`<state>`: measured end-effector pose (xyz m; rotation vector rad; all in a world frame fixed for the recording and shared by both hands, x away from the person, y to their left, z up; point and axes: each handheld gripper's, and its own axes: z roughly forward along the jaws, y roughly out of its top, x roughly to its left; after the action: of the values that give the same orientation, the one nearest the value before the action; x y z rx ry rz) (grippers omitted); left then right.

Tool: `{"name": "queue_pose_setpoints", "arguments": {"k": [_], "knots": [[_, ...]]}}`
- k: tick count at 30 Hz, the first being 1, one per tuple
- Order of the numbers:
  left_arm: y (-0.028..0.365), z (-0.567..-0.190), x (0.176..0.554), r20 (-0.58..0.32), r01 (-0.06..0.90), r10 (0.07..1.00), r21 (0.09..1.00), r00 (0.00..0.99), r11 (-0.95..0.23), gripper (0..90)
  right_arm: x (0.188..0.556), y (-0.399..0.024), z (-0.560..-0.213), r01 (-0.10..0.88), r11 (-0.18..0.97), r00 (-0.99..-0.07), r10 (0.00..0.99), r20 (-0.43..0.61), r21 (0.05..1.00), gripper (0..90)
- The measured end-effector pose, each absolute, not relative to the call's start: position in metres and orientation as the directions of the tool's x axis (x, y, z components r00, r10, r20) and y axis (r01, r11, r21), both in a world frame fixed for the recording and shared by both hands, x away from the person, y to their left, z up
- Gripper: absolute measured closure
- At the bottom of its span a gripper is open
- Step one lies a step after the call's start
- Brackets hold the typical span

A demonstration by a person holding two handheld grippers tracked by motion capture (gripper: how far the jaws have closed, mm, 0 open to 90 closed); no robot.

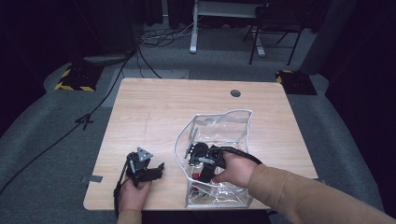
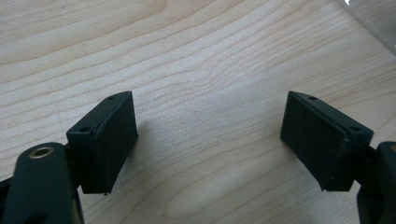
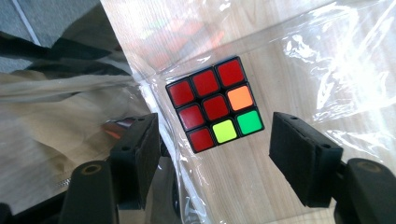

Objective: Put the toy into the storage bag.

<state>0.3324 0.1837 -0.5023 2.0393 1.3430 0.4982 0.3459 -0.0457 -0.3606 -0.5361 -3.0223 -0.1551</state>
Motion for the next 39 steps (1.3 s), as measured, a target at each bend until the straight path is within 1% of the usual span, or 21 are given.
{"name": "queue_pose_setpoints", "arguments": {"k": [7, 12, 22, 24, 25, 26, 33, 39], "knots": [[0.184, -0.502, 0.332, -0.032, 0.671, 0.913, 0.689, 0.406, -0.274, 18.9, 0.345, -0.056, -0.334, 0.35, 0.923, -0.936, 0.337, 0.103, 0.162, 33.6], [0.184, -0.502, 0.332, -0.033, 0.671, 0.913, 0.689, 0.406, -0.274, 18.9, 0.345, -0.068, -0.311, 0.376, 0.896, -0.927, 0.358, 0.116, 0.238, 33.6], [0.184, -0.502, 0.332, -0.033, 0.67, 0.913, 0.69, 0.406, -0.273, 18.8, 0.35, -0.104, -0.27, 0.402, 0.837, -0.914, 0.392, 0.106, 0.371, 33.6], [0.184, -0.502, 0.332, -0.033, 0.67, 0.913, 0.69, 0.406, -0.273, 18.9, 0.352, -0.112, -0.266, 0.406, 0.823, -0.912, 0.396, 0.111, 0.398, 33.6], [0.184, -0.502, 0.332, -0.033, 0.67, 0.913, 0.69, 0.406, -0.273, 18.9, 0.355, -0.116, -0.265, 0.376, 0.821, -0.923, 0.375, 0.092, 0.43, 33.7], [0.184, -0.502, 0.332, -0.032, 0.67, 0.913, 0.69, 0.406, -0.273, 18.8, 0.357, -0.12, -0.263, 0.367, 0.817, -0.925, 0.371, 0.081, 0.445, 33.8], [0.184, -0.502, 0.333, -0.037, 0.669, 0.91, 0.69, 0.414, -0.276, 18.8, 0.367, -0.15, -0.253, 0.413, 0.767, -0.897, 0.437, 0.073, 0.491, 33.9], [0.187, -0.502, 0.336, -0.03, 0.664, 0.901, 0.687, 0.433, -0.296, 17.6, 0.376, -0.177, -0.247, 0.453, 0.723, -0.871, 0.484, 0.085, 0.522, 33.9]]}}
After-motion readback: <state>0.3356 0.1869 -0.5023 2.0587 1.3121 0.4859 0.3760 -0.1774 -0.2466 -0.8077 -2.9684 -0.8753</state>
